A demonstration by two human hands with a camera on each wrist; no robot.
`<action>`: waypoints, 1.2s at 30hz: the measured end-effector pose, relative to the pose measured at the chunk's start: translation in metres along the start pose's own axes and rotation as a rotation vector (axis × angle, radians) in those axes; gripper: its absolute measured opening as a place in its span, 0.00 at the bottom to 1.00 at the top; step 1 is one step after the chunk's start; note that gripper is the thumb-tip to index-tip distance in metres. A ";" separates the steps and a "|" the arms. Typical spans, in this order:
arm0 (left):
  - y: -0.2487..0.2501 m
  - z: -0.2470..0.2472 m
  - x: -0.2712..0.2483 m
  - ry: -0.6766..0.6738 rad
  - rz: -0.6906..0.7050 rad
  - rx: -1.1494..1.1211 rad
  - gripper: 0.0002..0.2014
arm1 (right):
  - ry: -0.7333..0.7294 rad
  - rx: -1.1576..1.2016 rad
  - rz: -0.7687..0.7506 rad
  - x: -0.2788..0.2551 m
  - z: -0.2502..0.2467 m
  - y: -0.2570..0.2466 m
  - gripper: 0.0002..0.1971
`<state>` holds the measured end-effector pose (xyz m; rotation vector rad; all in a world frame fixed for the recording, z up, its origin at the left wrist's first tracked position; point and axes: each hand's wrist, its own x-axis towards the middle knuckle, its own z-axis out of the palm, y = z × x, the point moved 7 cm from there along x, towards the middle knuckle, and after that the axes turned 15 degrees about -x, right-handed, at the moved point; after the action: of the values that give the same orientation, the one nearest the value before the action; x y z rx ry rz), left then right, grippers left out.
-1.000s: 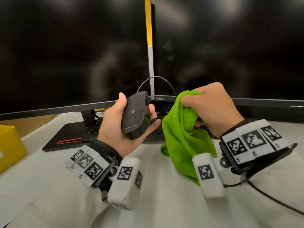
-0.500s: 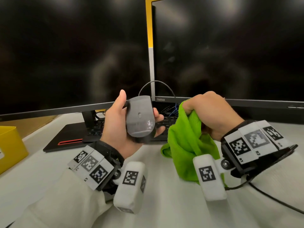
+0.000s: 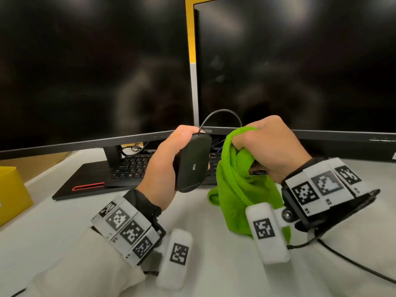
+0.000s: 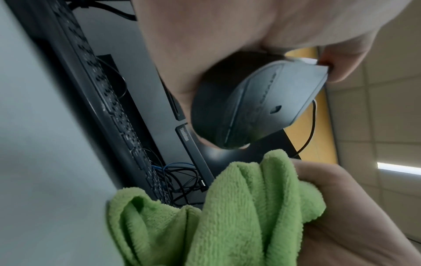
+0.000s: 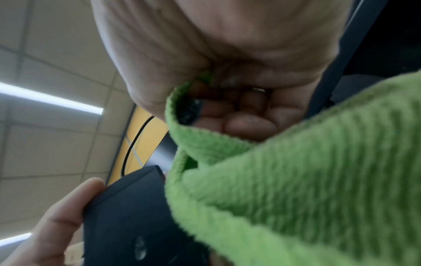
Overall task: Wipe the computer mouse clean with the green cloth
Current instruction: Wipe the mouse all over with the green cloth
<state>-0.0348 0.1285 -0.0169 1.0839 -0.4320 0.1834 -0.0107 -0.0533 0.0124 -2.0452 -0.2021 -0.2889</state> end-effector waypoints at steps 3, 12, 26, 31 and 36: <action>0.000 -0.002 0.000 0.038 0.000 0.021 0.29 | -0.098 0.232 0.008 -0.002 0.008 -0.006 0.05; 0.004 -0.010 0.002 0.230 0.020 0.260 0.29 | -0.314 0.568 -0.167 -0.010 0.016 -0.022 0.13; 0.005 0.007 0.000 0.053 0.184 0.618 0.20 | 0.031 -0.052 -0.615 -0.019 0.017 -0.040 0.14; 0.011 0.015 -0.002 0.015 0.162 0.533 0.19 | 0.005 -0.021 -0.598 -0.021 0.017 -0.039 0.14; 0.012 0.017 -0.002 0.004 0.252 0.658 0.26 | -0.032 0.127 -0.496 -0.014 0.017 -0.030 0.15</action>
<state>-0.0454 0.1195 -0.0014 1.6705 -0.5204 0.5788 -0.0297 -0.0246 0.0261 -1.8511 -0.7324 -0.5336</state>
